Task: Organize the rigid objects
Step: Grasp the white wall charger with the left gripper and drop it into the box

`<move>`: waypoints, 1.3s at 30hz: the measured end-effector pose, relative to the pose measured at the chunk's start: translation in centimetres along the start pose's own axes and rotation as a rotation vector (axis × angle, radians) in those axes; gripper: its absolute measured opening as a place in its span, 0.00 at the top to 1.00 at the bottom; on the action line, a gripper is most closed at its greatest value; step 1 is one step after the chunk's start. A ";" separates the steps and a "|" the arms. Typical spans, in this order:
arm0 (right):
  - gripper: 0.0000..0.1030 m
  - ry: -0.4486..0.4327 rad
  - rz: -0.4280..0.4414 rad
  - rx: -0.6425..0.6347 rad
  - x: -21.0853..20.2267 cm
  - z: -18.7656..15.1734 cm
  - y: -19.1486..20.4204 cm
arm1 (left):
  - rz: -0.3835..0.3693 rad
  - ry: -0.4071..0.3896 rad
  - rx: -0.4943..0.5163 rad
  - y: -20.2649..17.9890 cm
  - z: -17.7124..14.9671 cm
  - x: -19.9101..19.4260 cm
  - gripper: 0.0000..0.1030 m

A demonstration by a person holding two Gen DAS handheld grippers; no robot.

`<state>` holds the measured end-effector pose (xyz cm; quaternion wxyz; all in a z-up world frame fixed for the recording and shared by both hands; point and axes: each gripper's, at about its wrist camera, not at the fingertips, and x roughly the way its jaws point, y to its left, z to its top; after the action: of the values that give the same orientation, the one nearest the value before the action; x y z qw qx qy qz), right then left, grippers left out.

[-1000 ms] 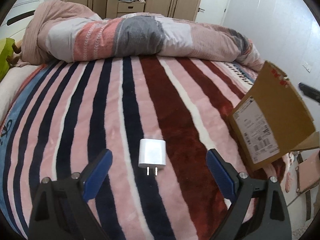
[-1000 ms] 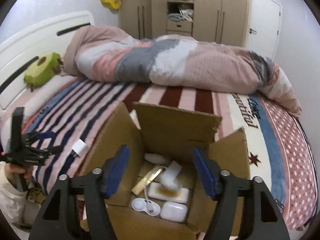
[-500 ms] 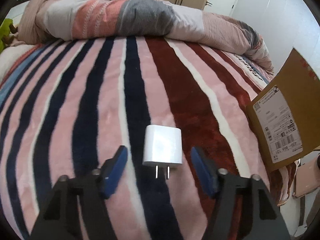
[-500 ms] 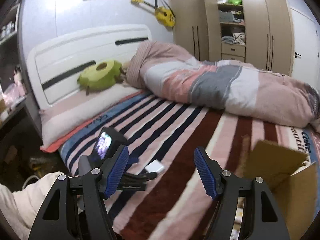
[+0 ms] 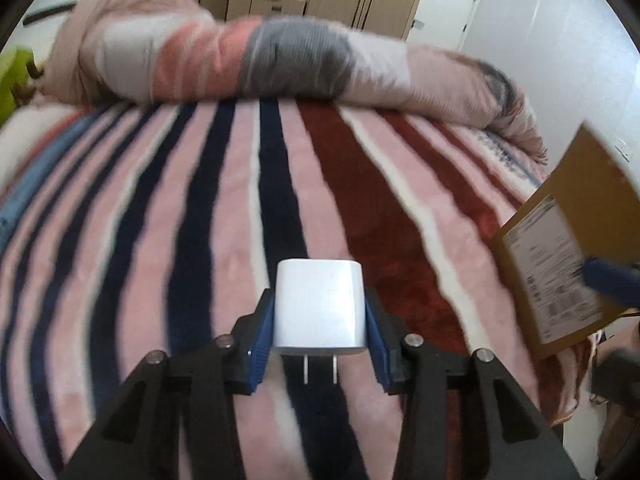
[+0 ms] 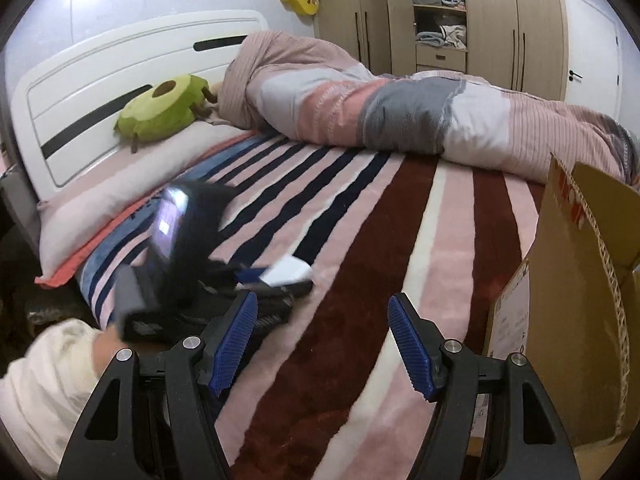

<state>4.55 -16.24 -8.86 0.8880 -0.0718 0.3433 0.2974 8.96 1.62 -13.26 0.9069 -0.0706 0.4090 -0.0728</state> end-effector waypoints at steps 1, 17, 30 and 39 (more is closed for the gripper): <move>0.37 -0.011 0.001 -0.006 -0.3 0.0 0.1 | 0.006 -0.020 0.019 -0.3 0.5 -1.3 0.62; 0.37 0.049 0.023 -0.079 4.0 -2.5 3.3 | -0.321 -0.111 0.406 -19.2 12.0 -15.6 0.62; 0.37 0.075 0.004 -0.005 6.9 -4.3 -0.5 | -0.339 0.188 0.509 -29.9 12.4 -5.3 0.53; 0.37 0.062 0.024 0.006 6.6 -4.0 -0.2 | -0.248 -0.146 0.426 -22.1 12.5 -15.7 0.04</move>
<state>6.24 -14.56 -16.22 0.8734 -0.0740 0.3725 0.3048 6.43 -16.16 10.51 0.9125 0.0676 0.3062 -0.2626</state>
